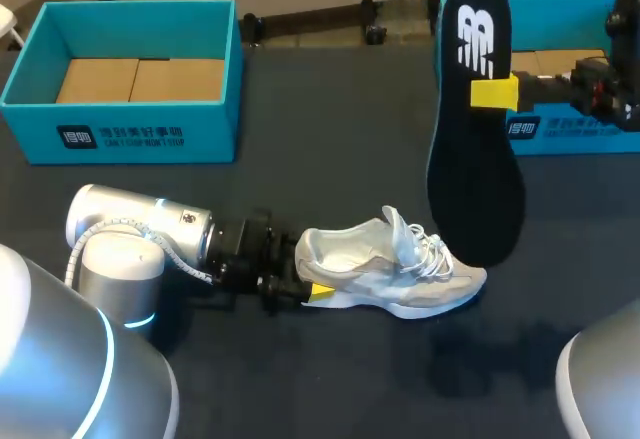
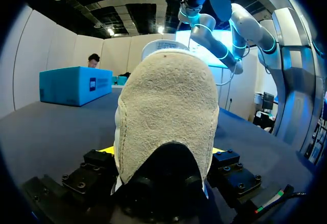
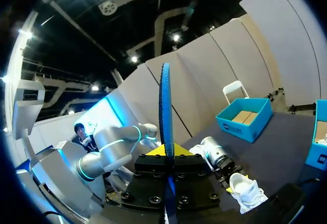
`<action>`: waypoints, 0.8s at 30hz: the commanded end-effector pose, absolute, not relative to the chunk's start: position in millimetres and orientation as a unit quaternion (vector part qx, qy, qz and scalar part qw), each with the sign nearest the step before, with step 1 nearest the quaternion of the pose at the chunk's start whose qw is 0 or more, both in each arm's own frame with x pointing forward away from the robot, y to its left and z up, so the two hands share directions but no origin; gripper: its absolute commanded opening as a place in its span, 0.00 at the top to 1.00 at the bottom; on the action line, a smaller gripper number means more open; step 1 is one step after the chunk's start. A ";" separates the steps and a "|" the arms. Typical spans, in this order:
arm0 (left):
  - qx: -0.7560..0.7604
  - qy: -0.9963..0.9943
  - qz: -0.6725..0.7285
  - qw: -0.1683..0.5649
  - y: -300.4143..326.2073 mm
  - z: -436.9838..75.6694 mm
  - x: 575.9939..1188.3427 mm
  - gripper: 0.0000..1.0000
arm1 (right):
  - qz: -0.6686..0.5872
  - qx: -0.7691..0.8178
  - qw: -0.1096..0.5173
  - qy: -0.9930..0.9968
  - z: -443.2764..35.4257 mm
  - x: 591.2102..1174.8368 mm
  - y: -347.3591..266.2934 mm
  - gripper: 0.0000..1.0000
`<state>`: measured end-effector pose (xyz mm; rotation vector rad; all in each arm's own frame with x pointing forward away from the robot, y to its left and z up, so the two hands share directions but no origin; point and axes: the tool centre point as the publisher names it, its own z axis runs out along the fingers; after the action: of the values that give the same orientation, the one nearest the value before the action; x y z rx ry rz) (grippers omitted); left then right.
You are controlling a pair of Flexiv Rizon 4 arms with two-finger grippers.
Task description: Take the shoe out of the shoebox, open the shoe tongue, remove and reinsert the insole, then place the shoe into the shoebox
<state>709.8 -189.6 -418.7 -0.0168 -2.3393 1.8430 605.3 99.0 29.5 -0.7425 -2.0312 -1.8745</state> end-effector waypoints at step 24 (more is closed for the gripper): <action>-0.008 -0.799 0.597 0.076 -177.0 -416.2 708.3 0.00 | -0.647 -0.257 0.140 -0.703 30.2 606.5 100.2 1.00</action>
<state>711.0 -182.0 -422.2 -0.0258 -2.3740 1.8045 603.8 98.0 29.7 -0.7433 -2.0313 -1.8762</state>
